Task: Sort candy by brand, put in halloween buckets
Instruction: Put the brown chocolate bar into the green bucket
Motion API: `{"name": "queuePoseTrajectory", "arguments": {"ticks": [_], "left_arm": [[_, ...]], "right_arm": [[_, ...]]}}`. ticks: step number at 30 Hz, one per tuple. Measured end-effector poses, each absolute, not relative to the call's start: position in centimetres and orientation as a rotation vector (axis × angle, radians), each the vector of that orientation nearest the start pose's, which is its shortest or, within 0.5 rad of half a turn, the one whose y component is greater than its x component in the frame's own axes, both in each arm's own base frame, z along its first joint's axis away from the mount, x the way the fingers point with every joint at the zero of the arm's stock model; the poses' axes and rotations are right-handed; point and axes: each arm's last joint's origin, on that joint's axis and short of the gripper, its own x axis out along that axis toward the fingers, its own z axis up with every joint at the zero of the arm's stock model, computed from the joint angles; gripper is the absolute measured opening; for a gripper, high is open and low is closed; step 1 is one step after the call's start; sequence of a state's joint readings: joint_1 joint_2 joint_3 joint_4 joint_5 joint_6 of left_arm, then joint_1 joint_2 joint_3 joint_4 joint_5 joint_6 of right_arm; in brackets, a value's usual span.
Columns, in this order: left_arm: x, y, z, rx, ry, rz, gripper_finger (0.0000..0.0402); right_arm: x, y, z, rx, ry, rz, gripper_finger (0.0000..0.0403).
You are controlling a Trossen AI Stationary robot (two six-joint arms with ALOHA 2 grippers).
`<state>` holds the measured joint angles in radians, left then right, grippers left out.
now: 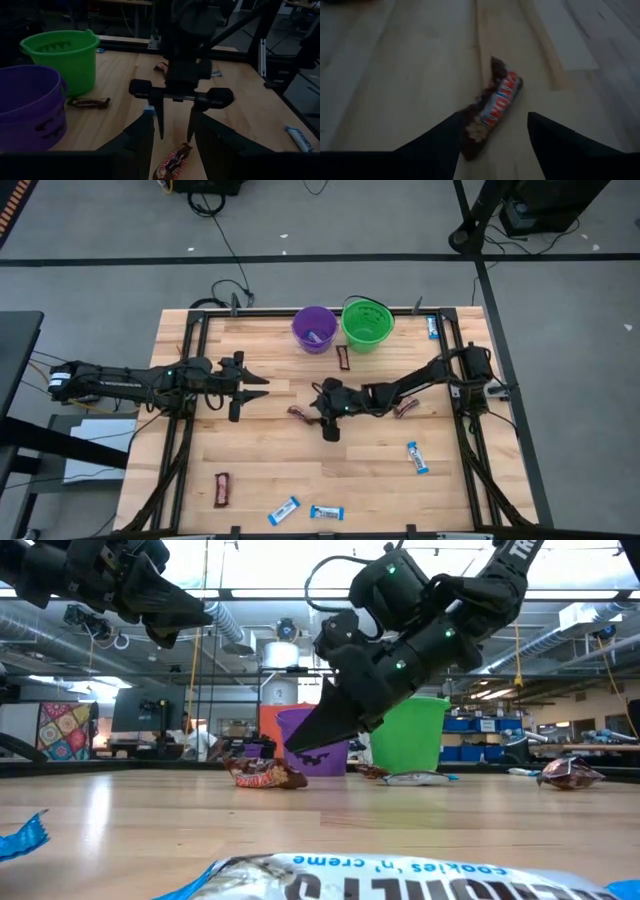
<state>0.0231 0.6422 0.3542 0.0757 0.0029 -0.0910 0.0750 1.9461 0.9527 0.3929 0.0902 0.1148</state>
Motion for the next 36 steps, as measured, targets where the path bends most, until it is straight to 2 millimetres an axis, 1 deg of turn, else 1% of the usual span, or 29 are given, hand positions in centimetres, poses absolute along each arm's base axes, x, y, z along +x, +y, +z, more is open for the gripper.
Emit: {"name": "queuePoseTrajectory", "arguments": {"ticks": [10, 13, 16, 18, 20, 21, 23, 24, 28, 30, 32, 34, 36], "left_arm": [[15.5, 0.3, 22.9, -0.093, 0.211, 0.030, 0.0142], [15.5, 0.3, 22.9, -0.093, 0.210, 0.030, 0.0142], [15.5, 0.3, 22.9, -0.092, 0.208, 0.029, 0.0142], [15.5, 0.3, 23.0, -0.093, 0.204, 0.029, 0.0142], [15.5, 0.3, 23.0, -0.093, 0.204, 0.028, 0.0142], [15.5, 0.3, 23.0, -0.093, 0.203, 0.028, 0.0142], [15.5, 0.3, 23.0, -0.094, 0.205, 0.027, 0.0142], [15.5, 0.3, 23.0, -0.093, 0.205, 0.027, 0.0142], [15.5, 0.3, 22.9, -0.093, 0.213, 0.028, 0.0142], [15.5, 0.3, 22.9, -0.093, 0.213, 0.028, 0.0142], [15.5, 0.3, 22.9, -0.093, 0.213, 0.028, 0.0142], [15.5, 0.3, 22.9, -0.093, 0.215, 0.028, 0.0142], [15.5, 0.3, 22.9, -0.093, 0.215, 0.028, 0.0142]], "right_arm": [[38.1, 4.1, 12.5, 0.092, 0.553, -0.035, 0.0232], [38.4, 4.3, 11.2, 0.088, 0.551, -0.039, 0.0232], [39.5, 4.4, 9.2, 0.099, 0.557, -0.021, 0.0232], [40.3, 4.3, 8.3, 0.084, 0.575, -0.041, 0.0232], [41.4, 4.2, 8.1, 0.084, 0.555, -0.047, 0.0232], [41.7, 4.0, 7.7, 0.081, 0.561, -0.053, 0.0232], [42.5, 3.7, 7.7, 0.088, 0.548, -0.047, 0.0231], [42.7, 3.6, 7.5, 0.090, 0.548, -0.042, 0.0231], [43.3, 3.5, 7.7, 0.093, 0.542, -0.047, 0.0224], [43.4, 3.4, 7.9, 0.087, 0.536, -0.063, 0.0210], [43.4, 3.4, 8.1, 0.073, 0.535, -0.065, 0.0185], [43.4, 3.3, 8.2, 0.071, 0.535, -0.069, 0.0147], [43.4, 3.3, 8.2, 0.067, 0.536, -0.060, 0.0099]]}}
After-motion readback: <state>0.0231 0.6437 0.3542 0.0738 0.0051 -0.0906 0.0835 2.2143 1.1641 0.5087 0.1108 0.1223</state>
